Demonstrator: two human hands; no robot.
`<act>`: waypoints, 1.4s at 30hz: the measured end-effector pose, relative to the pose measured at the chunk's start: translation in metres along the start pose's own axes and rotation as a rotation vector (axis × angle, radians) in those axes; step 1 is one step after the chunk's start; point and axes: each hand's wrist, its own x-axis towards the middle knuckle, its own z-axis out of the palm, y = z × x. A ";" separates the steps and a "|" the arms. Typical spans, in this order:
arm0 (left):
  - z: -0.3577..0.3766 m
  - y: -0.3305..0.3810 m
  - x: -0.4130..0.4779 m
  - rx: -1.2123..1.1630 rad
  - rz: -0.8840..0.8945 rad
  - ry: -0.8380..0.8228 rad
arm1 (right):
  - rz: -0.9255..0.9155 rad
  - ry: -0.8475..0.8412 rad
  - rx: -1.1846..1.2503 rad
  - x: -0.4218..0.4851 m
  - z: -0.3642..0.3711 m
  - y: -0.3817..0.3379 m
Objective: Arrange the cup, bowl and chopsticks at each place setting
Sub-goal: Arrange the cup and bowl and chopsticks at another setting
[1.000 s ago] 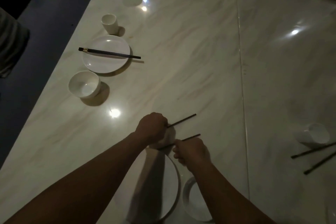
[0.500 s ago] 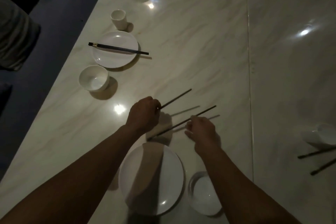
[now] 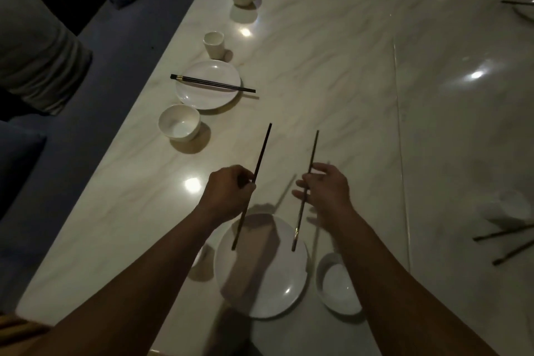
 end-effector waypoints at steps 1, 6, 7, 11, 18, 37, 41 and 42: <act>0.004 -0.004 -0.007 -0.013 -0.017 -0.039 | 0.005 -0.021 -0.016 -0.007 0.002 0.008; 0.018 -0.025 -0.035 -0.026 -0.117 -0.146 | 0.064 -0.067 -0.270 -0.039 0.007 0.059; 0.021 -0.030 -0.039 -0.035 -0.138 -0.160 | 0.052 -0.055 -0.346 -0.046 0.007 0.068; 0.033 -0.040 -0.058 -0.095 -0.203 -0.254 | 0.015 0.003 -0.477 -0.066 0.008 0.101; 0.051 -0.058 -0.076 -0.086 -0.188 -0.287 | -0.006 0.067 -0.566 -0.080 0.006 0.140; 0.066 -0.069 -0.071 -0.086 -0.122 -0.283 | 0.084 0.106 -0.416 -0.078 0.014 0.147; 0.067 -0.071 -0.071 -0.096 -0.113 -0.298 | 0.079 0.103 -0.393 -0.081 0.014 0.146; 0.068 -0.071 -0.071 -0.098 -0.109 -0.300 | 0.074 0.102 -0.391 -0.081 0.013 0.146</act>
